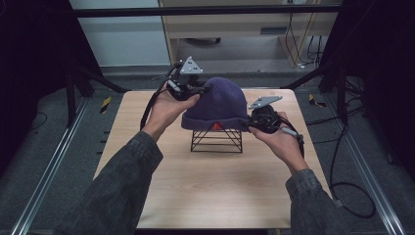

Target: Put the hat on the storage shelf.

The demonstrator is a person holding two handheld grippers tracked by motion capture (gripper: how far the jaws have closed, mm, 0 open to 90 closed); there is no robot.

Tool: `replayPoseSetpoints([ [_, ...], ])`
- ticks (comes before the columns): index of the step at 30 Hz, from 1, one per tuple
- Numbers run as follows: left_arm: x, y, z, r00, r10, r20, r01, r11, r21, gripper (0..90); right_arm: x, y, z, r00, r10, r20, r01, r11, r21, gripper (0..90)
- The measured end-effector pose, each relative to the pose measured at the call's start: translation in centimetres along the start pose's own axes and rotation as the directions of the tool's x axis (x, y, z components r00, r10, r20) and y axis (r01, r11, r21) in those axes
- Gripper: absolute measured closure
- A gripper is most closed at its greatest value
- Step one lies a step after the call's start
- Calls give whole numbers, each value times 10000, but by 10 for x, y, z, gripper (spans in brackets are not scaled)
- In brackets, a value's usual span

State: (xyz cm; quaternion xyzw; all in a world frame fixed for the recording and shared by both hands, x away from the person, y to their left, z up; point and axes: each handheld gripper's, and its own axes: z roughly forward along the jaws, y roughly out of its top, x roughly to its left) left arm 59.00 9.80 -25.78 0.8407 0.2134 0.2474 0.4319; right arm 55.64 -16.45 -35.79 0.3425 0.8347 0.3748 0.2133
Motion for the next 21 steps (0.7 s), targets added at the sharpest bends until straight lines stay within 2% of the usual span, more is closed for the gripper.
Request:
replayPoseSetpoints([
  [5, -1, -7, 3, 10000, -90, 32, 90, 10000, 14, 775, 1, -3, 4, 10000, -82, 3, 82, 9999, 129, 695],
  [14, -3, -8, 3, 9999, -9, 122, 8, 9999, 141, 776, 2, -9, 8, 10000, 66, -52, -65, 9999, 148, 692],
  [21, -5, -11, 5, 9998, -26, 186, 25, 10000, 52, 775, 2, -12, 7, 9999, 90, -58, -90, 9999, 134, 690],
])
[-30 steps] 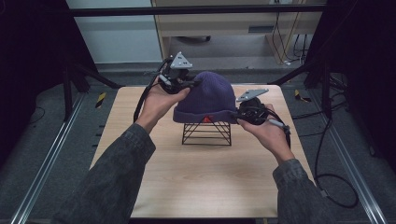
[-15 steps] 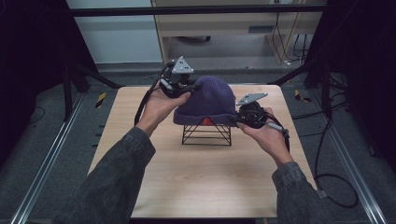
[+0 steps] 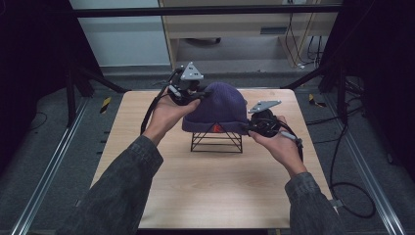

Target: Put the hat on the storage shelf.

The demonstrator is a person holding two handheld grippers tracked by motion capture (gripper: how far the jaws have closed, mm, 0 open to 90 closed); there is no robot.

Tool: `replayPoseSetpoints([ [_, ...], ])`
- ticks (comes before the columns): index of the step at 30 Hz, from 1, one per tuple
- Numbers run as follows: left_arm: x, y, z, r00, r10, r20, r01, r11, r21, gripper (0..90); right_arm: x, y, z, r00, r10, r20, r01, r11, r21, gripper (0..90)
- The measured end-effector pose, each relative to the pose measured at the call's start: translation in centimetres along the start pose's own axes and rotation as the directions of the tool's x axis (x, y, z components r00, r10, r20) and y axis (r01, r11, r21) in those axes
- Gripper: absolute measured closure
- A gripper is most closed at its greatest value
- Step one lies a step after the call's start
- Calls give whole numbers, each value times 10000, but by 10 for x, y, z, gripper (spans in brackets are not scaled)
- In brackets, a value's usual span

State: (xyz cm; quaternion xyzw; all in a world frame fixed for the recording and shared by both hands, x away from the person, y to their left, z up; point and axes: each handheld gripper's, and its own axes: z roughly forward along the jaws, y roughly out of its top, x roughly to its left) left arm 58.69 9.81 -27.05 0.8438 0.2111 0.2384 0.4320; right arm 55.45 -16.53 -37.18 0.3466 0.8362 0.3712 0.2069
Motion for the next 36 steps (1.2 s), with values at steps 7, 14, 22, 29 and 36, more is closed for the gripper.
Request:
replayPoseSetpoints([
  [7, 0, -6, 0, 9999, -138, 60, 138, 9999, -18, 776, 1, -1, -1, 10000, -45, 59, 44, 10000, 66, 684],
  [14, -1, -5, 0, 9999, -158, 28, 158, 9999, -50, 775, 3, -1, 0, 9999, -83, 122, 82, 9999, 97, 673],
  [22, -3, -5, 1, 9996, -279, 38, 279, 9995, -112, 776, 3, -2, 4, 9997, 8, 234, -9, 10000, 57, 670],
  [29, -9, -7, 4, 10000, 23, 21, -23, 10000, 86, 776, 7, -10, 12, 9998, 121, 182, -123, 9998, 127, 666],
  [36, -10, -18, 10, 9999, -86, 149, 83, 9997, 225, 776, 7, -19, 18, 9995, 283, 103, -285, 9993, 255, 662],
])
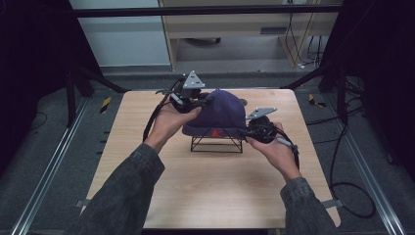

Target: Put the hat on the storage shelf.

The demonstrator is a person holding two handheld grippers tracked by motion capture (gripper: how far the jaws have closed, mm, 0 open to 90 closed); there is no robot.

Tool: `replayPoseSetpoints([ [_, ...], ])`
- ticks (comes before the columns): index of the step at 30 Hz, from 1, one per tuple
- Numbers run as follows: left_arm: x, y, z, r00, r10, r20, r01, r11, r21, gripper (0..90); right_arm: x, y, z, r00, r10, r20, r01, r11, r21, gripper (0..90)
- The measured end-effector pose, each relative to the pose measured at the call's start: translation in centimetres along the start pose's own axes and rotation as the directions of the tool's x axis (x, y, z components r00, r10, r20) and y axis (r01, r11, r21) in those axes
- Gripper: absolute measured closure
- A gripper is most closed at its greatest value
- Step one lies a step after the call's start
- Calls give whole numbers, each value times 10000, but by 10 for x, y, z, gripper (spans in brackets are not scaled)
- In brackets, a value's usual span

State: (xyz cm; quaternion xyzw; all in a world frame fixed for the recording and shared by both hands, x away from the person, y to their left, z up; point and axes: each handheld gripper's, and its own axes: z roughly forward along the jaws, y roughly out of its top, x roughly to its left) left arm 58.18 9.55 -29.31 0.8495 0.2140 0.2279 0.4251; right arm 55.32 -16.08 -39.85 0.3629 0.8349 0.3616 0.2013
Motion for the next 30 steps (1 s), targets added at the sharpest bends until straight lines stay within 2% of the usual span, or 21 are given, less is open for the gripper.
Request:
replayPoseSetpoints([
  [7, 1, -16, 9, 9999, -142, 45, 141, 9996, 259, 775, -1, -9, 9, 10000, 38, -13, -38, 9993, 364, 652],
  [16, -2, -29, 15, 9996, -199, 203, 189, 9986, 498, 775, -3, -17, 18, 9999, 131, -109, -124, 9980, 619, 648],
  [17, -3, -32, 17, 9996, -188, 219, 176, 9984, 544, 774, -2, -19, 22, 9999, 133, -104, -124, 9965, 822, 631],
  [19, -3, -34, 18, 9996, -197, 217, 185, 9983, 561, 774, -2, -20, 24, 9998, 138, -108, -128, 9958, 903, 591],
  [24, -1, -42, 20, 9991, -332, 279, 311, 9968, 740, 760, -1, -19, 22, 9998, 176, -53, -170, 9953, 953, 566],
  [27, -1, -46, 22, 9987, -321, 395, 280, 9945, 1008, 729, -1, -19, 18, 9998, 211, -20, -209, 9955, 923, 557],
  [29, -1, -47, 22, 9988, -307, 379, 267, 9944, 1021, 716, -1, -19, 16, 9998, 205, -3, -204, 9956, 918, 555],
  [30, -1, -48, 20, 9989, -331, 320, 300, 9952, 935, 677, 0, -20, 13, 9998, 187, -6, -185, 9966, 802, 557],
])
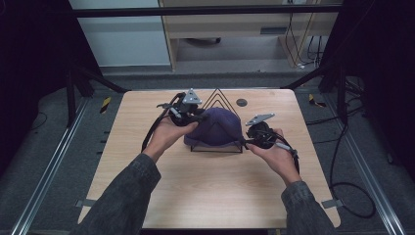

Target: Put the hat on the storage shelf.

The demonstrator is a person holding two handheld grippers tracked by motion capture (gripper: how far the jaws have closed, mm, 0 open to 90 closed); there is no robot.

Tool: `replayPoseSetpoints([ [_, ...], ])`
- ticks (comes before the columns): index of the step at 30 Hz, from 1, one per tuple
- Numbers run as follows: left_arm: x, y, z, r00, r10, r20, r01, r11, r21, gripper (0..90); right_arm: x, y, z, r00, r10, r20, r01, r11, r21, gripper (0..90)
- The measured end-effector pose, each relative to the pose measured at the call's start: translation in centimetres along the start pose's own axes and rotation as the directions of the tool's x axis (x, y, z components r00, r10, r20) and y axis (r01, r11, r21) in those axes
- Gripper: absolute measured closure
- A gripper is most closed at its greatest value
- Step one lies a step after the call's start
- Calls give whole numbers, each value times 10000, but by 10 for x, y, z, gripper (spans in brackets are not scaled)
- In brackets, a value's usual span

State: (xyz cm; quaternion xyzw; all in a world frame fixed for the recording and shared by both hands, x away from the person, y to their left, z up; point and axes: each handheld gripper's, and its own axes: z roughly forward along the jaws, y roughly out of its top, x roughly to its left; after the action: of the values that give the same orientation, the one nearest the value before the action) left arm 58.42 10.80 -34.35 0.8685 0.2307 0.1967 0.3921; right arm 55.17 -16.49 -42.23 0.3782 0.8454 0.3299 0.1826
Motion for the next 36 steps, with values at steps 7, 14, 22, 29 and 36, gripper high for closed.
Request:
replayPoseSetpoints([
  [7, 1, -4, -12, 9988, -479, -95, 473, 9974, -545, 605, 1, -5, -8, 10000, 38, 41, -37, 9999, -118, 552],
  [14, 0, -4, -20, 9994, -242, -254, 227, 9981, -580, 577, 0, -8, -12, 9999, 116, 89, -114, 9997, -211, 539],
  [22, -7, -8, -25, 9985, 27, -544, -39, 9998, -217, 458, 4, -10, -17, 9998, 150, 157, -145, 9993, -342, 491],
  [29, -15, -5, -30, 9977, 196, -649, -213, 9994, -267, 351, 9, -8, -25, 9997, 192, 146, -183, 9981, -594, 472],
  [36, -19, -5, -31, 9968, 255, -762, -271, 9994, -207, 307, 11, -7, -26, 9997, 173, 156, -162, 9975, -681, 459],
])
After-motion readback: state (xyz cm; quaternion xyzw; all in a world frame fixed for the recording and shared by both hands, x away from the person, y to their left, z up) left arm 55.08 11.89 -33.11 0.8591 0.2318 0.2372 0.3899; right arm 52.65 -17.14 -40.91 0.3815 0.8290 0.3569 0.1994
